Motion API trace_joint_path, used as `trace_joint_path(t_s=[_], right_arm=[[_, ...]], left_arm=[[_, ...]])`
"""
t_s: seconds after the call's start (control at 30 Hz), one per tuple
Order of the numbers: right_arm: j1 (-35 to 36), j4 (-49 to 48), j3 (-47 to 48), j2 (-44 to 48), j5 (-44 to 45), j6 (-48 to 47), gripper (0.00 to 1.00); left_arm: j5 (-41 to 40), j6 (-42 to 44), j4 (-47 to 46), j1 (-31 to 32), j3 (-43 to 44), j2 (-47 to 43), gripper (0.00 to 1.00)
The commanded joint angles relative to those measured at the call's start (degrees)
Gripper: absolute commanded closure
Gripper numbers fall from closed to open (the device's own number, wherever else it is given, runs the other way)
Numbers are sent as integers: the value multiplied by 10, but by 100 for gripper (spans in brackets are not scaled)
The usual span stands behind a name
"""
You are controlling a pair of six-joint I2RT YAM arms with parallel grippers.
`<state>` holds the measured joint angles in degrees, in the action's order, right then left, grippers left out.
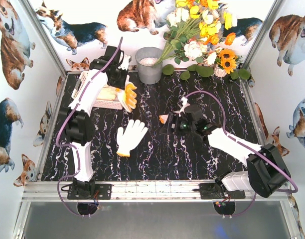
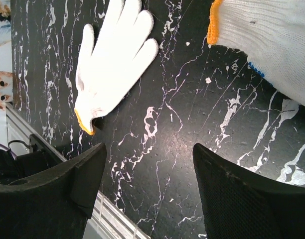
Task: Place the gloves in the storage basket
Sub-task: Place the glove in the bin.
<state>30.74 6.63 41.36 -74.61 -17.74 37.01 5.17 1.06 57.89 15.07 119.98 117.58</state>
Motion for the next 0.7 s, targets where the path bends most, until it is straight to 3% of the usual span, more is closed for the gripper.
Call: trace_joint_path(t_s=[0.0, 0.67], right_arm=[[1, -48, 22, -13, -10, 7, 28], [33, -61, 70, -78, -27, 27, 29]], left_arm=[[29, 14, 0, -20, 60, 16, 100], [-13, 20, -69, -97, 67, 62, 100]])
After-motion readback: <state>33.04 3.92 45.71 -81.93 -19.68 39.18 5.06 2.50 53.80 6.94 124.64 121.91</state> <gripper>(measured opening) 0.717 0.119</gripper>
